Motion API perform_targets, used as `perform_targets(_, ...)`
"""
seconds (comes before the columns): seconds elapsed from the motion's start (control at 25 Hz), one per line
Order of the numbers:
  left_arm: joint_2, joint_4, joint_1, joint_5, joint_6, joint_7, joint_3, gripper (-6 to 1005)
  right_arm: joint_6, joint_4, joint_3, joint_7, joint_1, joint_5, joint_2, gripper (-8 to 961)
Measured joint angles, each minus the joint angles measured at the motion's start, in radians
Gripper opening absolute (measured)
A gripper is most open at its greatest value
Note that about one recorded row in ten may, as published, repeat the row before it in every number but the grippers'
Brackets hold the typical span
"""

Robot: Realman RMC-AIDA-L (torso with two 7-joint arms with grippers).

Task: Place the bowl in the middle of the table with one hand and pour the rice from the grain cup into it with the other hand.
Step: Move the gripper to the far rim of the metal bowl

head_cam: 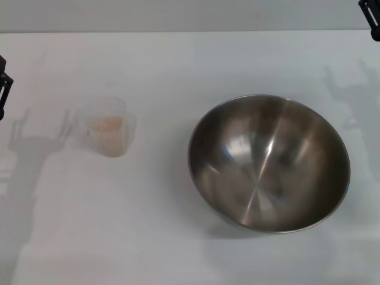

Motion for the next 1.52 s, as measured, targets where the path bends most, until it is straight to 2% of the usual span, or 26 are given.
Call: perform_targets(1.52, 0.003, 0.002, -0.015, 0.0, -0.004, 0.008, 0.0, 827, 0.009, 0.028, -0.001, 0.046, -0.009, -0.005, -0.001, 809)
